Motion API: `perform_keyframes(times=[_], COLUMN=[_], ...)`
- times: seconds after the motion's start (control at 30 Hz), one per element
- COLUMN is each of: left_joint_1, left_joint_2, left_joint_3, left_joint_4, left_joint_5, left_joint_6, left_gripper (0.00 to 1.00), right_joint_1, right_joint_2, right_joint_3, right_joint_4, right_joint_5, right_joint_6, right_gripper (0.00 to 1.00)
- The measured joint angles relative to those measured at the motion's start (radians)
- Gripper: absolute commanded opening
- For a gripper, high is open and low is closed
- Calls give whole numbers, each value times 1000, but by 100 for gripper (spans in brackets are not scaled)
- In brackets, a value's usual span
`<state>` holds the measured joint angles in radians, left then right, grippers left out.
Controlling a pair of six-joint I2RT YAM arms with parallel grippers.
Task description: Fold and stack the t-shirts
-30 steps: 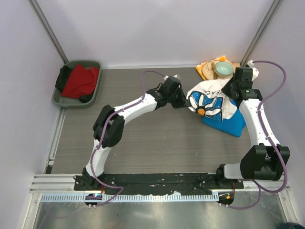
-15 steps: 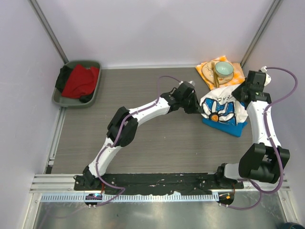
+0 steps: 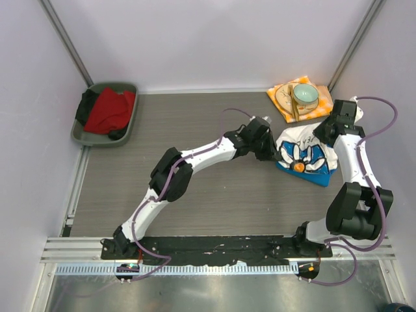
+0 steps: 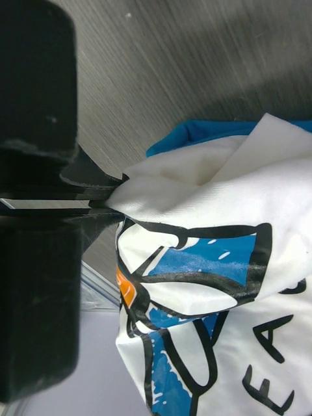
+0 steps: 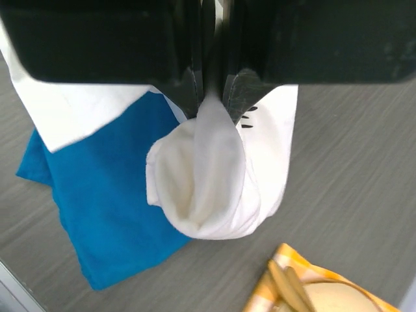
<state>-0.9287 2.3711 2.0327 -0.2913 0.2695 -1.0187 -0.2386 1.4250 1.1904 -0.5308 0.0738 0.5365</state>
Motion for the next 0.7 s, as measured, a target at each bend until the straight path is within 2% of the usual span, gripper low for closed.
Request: perform_keyframes(times=[0.47, 0.6, 0.63, 0.67, 0.7], left_joint_1=[-61, -62, -62, -62, -62], left_joint_2=[90, 90, 90, 90, 90], left_joint_3=[4, -43, -54, -64, -69], left_joint_4=[37, 80, 87, 95, 101], left_joint_5=[39, 41, 41, 41, 41], left_joint_6=[-2, -2, -3, -3, -2], left_gripper=[1, 8, 15, 21, 33], right_joint_1=[-52, -53, -53, -53, -53], right_joint_2=[-40, -40, -40, -40, -39], right_joint_3=[-151, -175, -180, -183, -186], right_joint_4=[4, 5, 4, 3, 2], right_joint_5=[151, 203, 213, 222, 232], right_joint_6=[29, 45, 50, 55, 60], right_gripper=[1, 1, 1, 17, 25])
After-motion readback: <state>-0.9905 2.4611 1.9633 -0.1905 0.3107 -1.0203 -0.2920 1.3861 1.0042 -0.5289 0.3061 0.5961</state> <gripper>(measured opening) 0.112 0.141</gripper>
